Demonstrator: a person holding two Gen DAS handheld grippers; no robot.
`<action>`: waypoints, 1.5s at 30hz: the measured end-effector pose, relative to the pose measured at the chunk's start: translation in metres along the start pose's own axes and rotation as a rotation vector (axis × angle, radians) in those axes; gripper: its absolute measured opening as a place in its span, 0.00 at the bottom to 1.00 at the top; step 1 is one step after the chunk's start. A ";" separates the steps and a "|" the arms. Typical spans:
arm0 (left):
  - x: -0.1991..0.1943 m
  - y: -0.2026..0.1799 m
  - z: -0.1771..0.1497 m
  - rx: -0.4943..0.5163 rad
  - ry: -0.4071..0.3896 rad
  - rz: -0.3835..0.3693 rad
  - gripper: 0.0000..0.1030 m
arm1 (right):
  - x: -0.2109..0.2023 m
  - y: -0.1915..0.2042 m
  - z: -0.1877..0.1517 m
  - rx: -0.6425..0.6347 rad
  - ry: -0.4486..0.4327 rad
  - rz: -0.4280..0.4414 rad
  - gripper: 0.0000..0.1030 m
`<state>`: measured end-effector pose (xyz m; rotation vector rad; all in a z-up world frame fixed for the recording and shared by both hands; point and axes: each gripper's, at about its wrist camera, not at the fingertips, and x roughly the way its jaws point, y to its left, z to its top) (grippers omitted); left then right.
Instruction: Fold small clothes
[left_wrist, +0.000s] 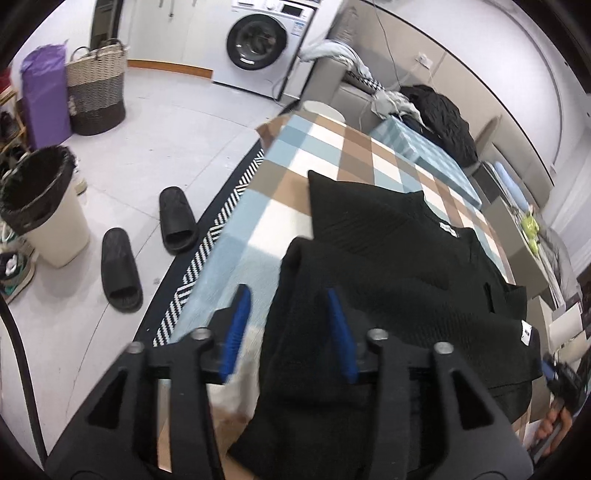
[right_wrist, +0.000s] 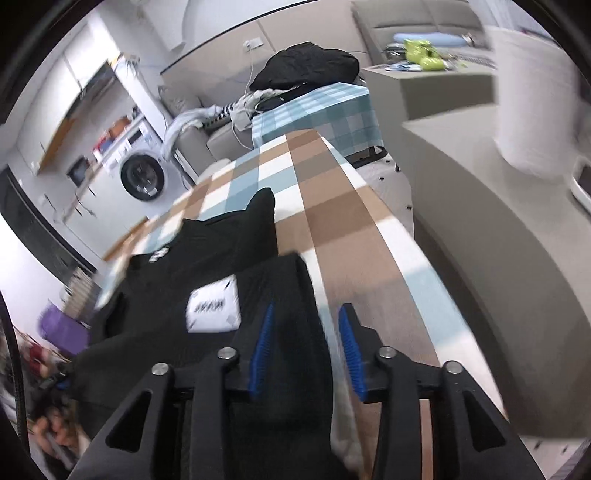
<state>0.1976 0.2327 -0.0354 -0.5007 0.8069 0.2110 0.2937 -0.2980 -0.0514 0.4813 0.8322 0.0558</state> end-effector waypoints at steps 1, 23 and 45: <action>-0.005 0.002 -0.005 -0.004 -0.003 -0.003 0.46 | -0.008 -0.002 -0.008 0.022 0.004 0.023 0.40; -0.028 -0.047 -0.069 0.117 0.097 -0.119 0.57 | 0.013 0.006 -0.036 0.183 0.013 0.198 0.48; 0.014 -0.048 -0.045 -0.017 0.029 -0.095 0.58 | 0.011 0.020 -0.041 0.122 0.021 0.276 0.48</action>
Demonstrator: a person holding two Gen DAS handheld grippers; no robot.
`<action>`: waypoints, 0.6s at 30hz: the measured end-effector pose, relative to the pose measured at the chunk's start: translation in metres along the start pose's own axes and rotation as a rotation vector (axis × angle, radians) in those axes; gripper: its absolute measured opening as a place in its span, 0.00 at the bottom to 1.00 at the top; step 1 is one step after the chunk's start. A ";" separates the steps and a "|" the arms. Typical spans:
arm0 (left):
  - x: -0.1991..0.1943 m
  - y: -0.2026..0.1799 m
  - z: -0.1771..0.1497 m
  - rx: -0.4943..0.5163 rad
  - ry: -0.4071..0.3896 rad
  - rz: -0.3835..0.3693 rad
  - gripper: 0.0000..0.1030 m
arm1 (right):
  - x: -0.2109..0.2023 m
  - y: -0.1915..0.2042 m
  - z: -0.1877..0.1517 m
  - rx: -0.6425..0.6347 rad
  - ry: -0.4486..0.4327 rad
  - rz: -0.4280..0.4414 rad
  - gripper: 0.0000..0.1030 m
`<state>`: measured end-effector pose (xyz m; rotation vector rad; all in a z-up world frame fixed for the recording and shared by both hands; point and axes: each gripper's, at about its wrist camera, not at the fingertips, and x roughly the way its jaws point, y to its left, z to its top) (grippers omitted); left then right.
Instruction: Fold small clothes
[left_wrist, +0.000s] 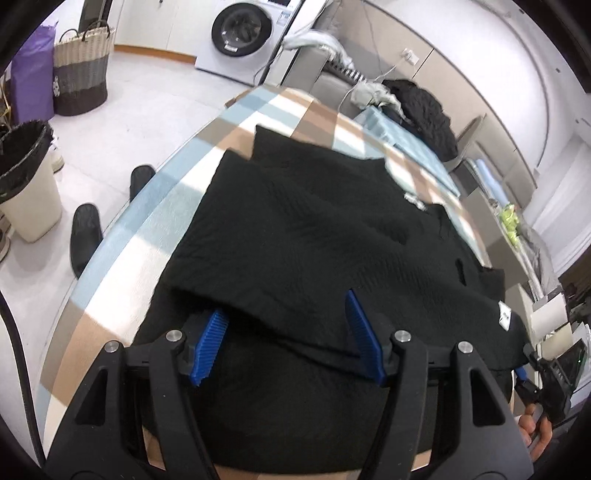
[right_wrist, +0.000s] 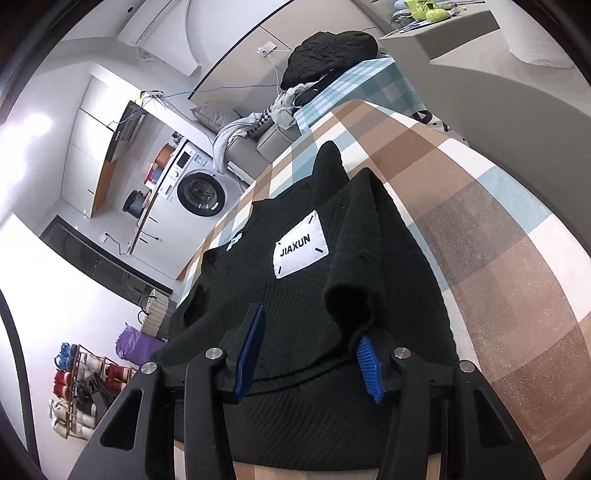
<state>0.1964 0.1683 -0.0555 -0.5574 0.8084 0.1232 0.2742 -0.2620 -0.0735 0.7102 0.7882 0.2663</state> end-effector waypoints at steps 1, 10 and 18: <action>-0.001 -0.001 0.001 -0.003 -0.003 0.001 0.57 | -0.001 0.001 0.000 -0.008 0.000 -0.005 0.48; -0.011 0.009 -0.010 -0.080 0.100 -0.111 0.57 | -0.003 -0.002 -0.003 0.009 0.020 -0.002 0.48; 0.012 0.010 -0.016 -0.205 0.216 -0.294 0.57 | 0.002 0.001 -0.002 0.005 0.026 0.012 0.48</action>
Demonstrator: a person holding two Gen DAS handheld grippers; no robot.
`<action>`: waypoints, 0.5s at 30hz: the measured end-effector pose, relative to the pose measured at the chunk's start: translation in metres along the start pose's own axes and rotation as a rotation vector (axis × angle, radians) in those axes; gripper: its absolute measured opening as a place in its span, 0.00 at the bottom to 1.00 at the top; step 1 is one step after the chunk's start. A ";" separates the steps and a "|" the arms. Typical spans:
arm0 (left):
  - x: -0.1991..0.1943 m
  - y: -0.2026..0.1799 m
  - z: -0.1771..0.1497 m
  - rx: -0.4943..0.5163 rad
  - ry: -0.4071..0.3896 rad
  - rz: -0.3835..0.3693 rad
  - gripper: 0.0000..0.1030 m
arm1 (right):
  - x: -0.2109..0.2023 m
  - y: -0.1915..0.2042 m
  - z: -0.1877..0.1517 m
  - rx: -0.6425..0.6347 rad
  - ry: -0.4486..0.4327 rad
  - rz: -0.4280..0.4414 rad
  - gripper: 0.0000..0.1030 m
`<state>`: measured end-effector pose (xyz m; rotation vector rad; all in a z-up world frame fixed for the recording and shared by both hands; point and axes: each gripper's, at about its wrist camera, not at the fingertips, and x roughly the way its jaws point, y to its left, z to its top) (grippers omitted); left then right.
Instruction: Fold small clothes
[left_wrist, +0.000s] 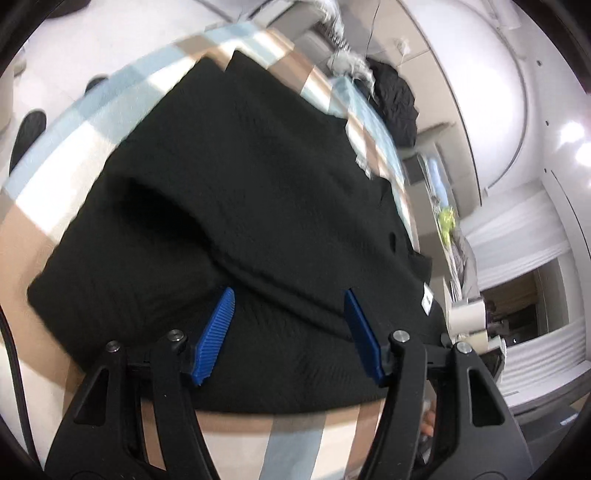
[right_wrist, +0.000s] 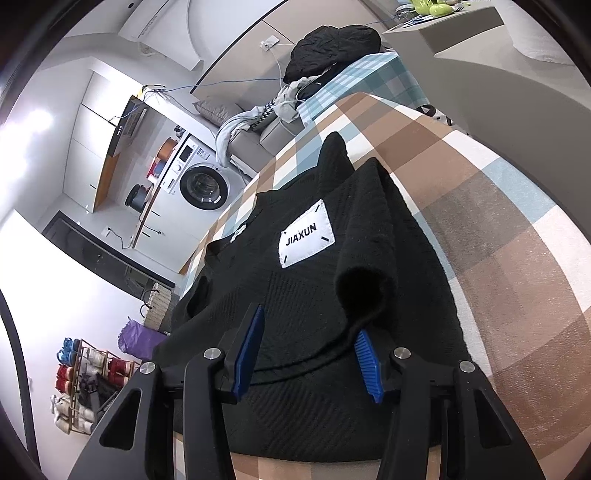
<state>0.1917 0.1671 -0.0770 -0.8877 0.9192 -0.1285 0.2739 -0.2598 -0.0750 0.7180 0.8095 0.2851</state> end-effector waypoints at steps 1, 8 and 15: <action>0.002 -0.003 0.001 0.005 -0.009 0.006 0.57 | 0.000 0.000 0.000 0.001 0.001 0.000 0.48; 0.012 -0.026 0.011 0.048 -0.152 0.100 0.56 | 0.000 0.001 -0.001 0.004 -0.005 0.005 0.48; 0.001 -0.019 0.034 0.023 -0.238 0.171 0.48 | -0.002 -0.004 -0.001 0.014 -0.016 -0.009 0.48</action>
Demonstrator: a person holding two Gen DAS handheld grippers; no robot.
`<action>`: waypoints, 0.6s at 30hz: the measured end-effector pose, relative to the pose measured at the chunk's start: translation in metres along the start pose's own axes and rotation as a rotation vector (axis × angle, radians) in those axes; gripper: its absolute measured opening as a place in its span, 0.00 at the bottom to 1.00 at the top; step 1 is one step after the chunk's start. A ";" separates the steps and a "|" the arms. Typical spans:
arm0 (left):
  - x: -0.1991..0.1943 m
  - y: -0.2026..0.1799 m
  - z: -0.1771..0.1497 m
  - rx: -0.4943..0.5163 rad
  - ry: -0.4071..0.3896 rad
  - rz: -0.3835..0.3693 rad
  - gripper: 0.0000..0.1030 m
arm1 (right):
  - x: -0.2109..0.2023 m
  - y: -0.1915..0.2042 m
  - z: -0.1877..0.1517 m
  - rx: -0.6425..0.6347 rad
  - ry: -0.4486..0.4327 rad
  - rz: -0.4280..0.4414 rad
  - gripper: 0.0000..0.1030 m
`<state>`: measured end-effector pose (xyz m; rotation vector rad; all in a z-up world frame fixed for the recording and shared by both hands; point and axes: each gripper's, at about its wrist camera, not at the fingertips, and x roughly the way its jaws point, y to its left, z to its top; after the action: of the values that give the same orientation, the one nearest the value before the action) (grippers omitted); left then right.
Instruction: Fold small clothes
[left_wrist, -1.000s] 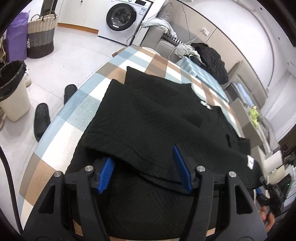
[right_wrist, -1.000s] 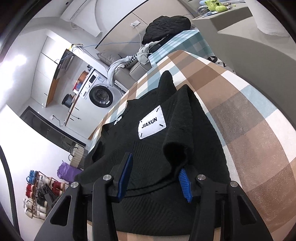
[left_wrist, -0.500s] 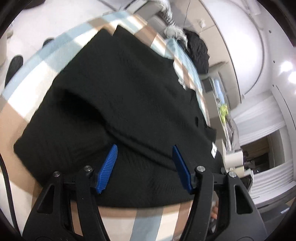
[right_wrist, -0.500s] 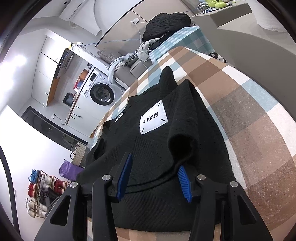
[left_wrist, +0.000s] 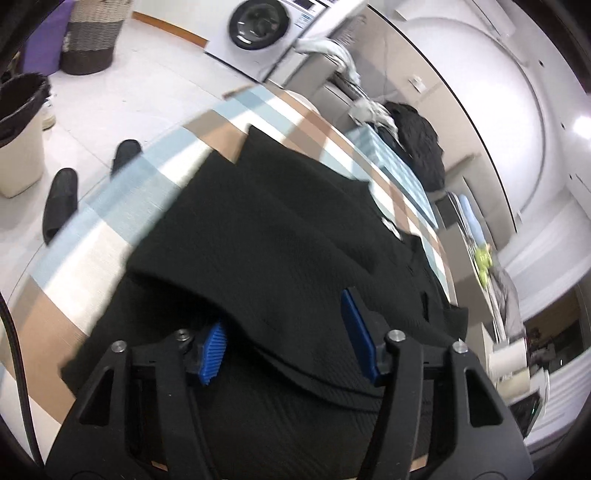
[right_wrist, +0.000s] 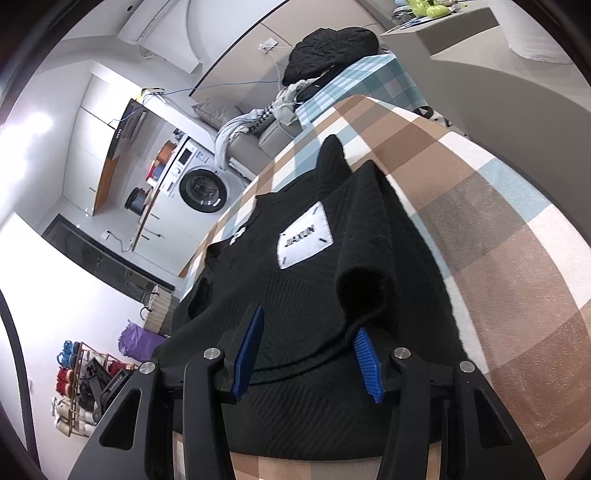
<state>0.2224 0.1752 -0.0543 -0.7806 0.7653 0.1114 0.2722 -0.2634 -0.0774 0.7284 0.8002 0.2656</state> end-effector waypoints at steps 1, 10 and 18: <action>0.000 0.004 0.005 -0.016 -0.010 0.008 0.42 | 0.000 -0.001 0.001 0.007 -0.003 -0.003 0.48; -0.018 0.017 0.026 0.005 -0.075 -0.029 0.02 | -0.004 -0.009 0.020 0.115 -0.068 -0.002 0.05; -0.031 -0.022 0.076 0.100 -0.156 -0.066 0.02 | 0.006 0.029 0.080 0.057 -0.089 0.014 0.04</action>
<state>0.2522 0.2156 0.0140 -0.6923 0.5925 0.0730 0.3366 -0.2790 -0.0234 0.7938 0.7210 0.2219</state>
